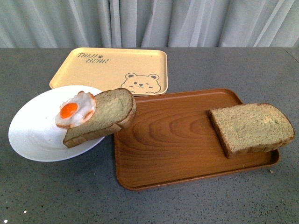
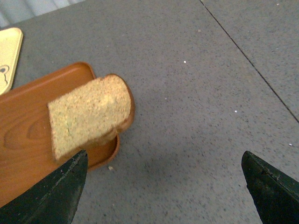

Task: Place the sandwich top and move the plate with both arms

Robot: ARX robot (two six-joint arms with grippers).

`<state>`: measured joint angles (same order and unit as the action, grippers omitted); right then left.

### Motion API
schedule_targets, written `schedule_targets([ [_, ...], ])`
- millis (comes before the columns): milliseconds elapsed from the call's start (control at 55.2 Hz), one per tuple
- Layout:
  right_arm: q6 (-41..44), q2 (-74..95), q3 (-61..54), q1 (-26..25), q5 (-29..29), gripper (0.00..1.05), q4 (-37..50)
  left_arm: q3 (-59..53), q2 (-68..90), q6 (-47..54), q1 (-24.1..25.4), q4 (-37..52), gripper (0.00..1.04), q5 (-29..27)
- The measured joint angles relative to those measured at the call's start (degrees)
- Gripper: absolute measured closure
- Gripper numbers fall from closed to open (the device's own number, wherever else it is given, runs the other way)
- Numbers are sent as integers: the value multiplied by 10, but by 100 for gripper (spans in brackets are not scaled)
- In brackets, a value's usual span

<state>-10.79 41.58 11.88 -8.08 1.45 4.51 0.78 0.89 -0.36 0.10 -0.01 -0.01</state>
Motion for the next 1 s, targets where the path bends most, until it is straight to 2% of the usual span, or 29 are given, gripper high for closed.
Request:
schedule_targets([
  [109,-26,173,43,-45,-72,9,120,0,0,0,0,0,9,0],
  [217,-53,332,96,-58,-107,9,211,0,0,0,0,0,9,0],
  [308,-78,437,134,-58,-119,9,253,0,0,0,0,0,9,0],
  [525,-134,607,211,-31,-127,9,298,0,0,0,0,0,9,0],
  [833,-167,713,267,22,-127,9,312,0,0,0,0,0,9,0],
  [996,-170,716,268,26,-132,32,315,0,0,0,0,0,9,0],
])
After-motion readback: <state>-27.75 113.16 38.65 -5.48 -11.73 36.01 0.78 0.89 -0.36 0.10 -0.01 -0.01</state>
